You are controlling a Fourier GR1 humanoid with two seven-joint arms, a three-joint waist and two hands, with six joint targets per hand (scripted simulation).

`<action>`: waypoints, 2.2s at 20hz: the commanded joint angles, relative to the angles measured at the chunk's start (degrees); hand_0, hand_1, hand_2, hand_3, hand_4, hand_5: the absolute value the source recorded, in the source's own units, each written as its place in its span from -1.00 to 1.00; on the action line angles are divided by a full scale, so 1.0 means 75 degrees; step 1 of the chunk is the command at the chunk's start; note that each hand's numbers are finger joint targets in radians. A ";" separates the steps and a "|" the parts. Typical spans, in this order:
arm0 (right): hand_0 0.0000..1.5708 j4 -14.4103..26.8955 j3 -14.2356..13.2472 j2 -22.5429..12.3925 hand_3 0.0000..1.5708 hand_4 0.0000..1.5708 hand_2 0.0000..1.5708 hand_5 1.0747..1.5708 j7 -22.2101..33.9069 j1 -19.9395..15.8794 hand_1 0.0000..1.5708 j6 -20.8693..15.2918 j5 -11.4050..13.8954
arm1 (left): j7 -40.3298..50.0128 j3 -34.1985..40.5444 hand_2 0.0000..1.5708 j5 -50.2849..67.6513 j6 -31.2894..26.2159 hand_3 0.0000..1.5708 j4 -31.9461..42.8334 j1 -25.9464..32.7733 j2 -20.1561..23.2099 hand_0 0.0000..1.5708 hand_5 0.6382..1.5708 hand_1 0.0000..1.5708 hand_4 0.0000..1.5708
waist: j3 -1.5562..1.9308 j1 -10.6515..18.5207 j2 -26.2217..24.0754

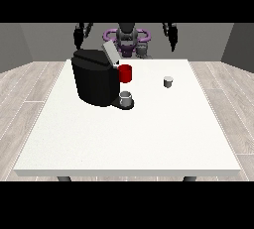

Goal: Insert the coffee pod into the coffee machine and close the lid

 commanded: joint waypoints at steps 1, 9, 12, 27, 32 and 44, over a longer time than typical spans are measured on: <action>-1.00 0.0278 -0.0056 0.0241 -1.00 -0.84 -1.00 1.00 -0.0021 -0.0025 -1.00 -0.0139 -0.0093 | 0.0111 -0.0177 -1.00 -0.0198 -0.0010 -1.00 -0.0204 -0.0030 0.0022 -1.00 1.00 -1.00 -0.59 | -0.0245 0.0248 -0.0079; -1.00 0.0335 -0.0840 0.0602 -1.00 -0.88 -1.00 1.00 -0.0911 0.0521 -1.00 -0.0921 -0.0305 | -0.1957 0.0489 -1.00 0.1089 -0.1420 -1.00 0.0150 0.0699 0.0273 -1.00 1.00 -1.00 -0.65 | -0.0249 0.0194 -0.0098; -1.00 -0.0126 -0.0777 0.0391 -1.00 -0.82 -1.00 1.00 -0.0327 0.0603 -1.00 -0.0781 -0.0546 | -0.2226 0.0595 -1.00 0.0438 -0.1247 -1.00 0.0482 0.0834 0.0550 -1.00 1.00 -1.00 -0.69 | -0.0250 0.0002 -0.0333; -1.00 0.0305 -0.0171 0.0708 -1.00 -0.64 -1.00 1.00 -0.0876 -0.0223 -1.00 -0.0985 -0.0439 | -0.1024 0.1301 -1.00 -0.0189 -0.1608 -1.00 0.2702 -0.1800 0.1901 -1.00 1.00 -1.00 -1.00 | -0.0248 -0.0657 0.0859; -1.00 0.0196 0.0068 0.0637 -1.00 -0.58 -1.00 1.00 -0.0350 -0.0555 -1.00 -0.1105 -0.0199 | -0.1193 0.1727 -1.00 -0.0213 -0.2004 -1.00 0.3832 -0.2488 0.2626 -1.00 1.00 -1.00 -1.00 | -0.0251 -0.0784 0.1309; -1.00 0.0716 0.0153 0.0638 -1.00 -0.46 -1.00 1.00 0.0190 -0.1203 -1.00 -0.1658 0.0102 | -0.1295 0.1011 -1.00 -0.1604 -0.1372 -1.00 0.5558 -0.3358 0.2402 -1.00 1.00 -1.00 -1.00 | -0.0251 -0.0875 0.1483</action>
